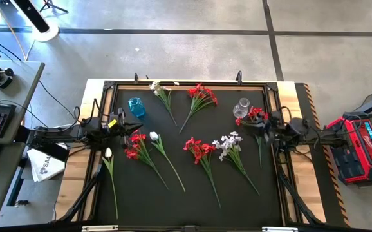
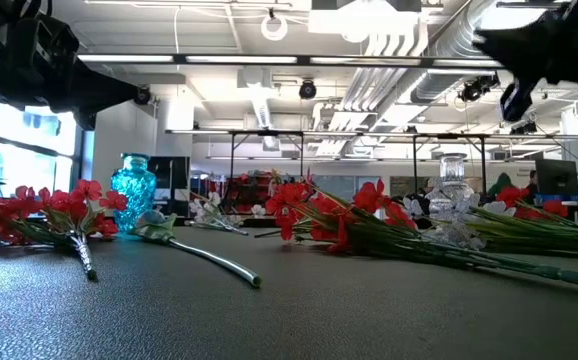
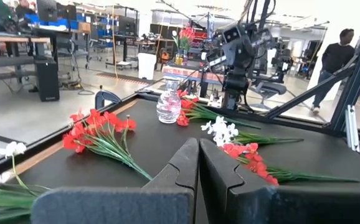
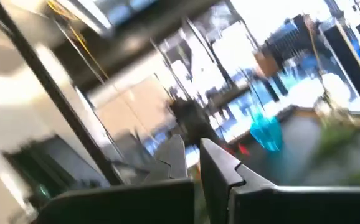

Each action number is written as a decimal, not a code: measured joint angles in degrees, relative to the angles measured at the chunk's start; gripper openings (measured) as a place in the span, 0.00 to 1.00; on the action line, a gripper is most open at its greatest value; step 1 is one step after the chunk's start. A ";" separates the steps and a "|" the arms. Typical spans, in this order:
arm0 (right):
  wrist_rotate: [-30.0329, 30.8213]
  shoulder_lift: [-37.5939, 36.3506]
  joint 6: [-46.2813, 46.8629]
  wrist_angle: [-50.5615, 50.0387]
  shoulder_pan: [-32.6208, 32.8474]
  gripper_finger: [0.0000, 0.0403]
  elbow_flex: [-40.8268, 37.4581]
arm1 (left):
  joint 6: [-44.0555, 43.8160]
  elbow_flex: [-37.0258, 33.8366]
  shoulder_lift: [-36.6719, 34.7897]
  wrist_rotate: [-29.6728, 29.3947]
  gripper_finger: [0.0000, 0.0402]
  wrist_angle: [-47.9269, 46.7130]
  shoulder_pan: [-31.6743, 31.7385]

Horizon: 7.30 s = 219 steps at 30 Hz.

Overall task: Sort flowers into vase by color
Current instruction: Put the white flowers into the transparent vase

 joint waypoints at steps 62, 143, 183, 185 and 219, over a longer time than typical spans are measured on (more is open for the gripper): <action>-11.77 97.43 32.55 -69.55 15.97 0.47 53.07 | -1.98 0.00 -0.01 0.00 0.00 1.03 0.01; 55.83 31.45 -54.16 27.72 0.33 0.00 14.72 | -5.03 0.00 -0.02 0.02 0.00 1.48 0.00; 51.07 31.54 -35.19 12.37 -6.43 0.63 11.39 | -5.02 0.00 0.00 0.02 0.00 1.56 0.00; 51.07 31.54 -32.96 5.89 -6.02 0.65 14.10 | -5.02 0.00 -0.02 0.00 0.00 1.56 0.00; 37.50 55.75 12.09 -83.23 -5.45 0.68 66.16 | -5.09 0.00 -0.02 0.02 0.00 4.95 0.00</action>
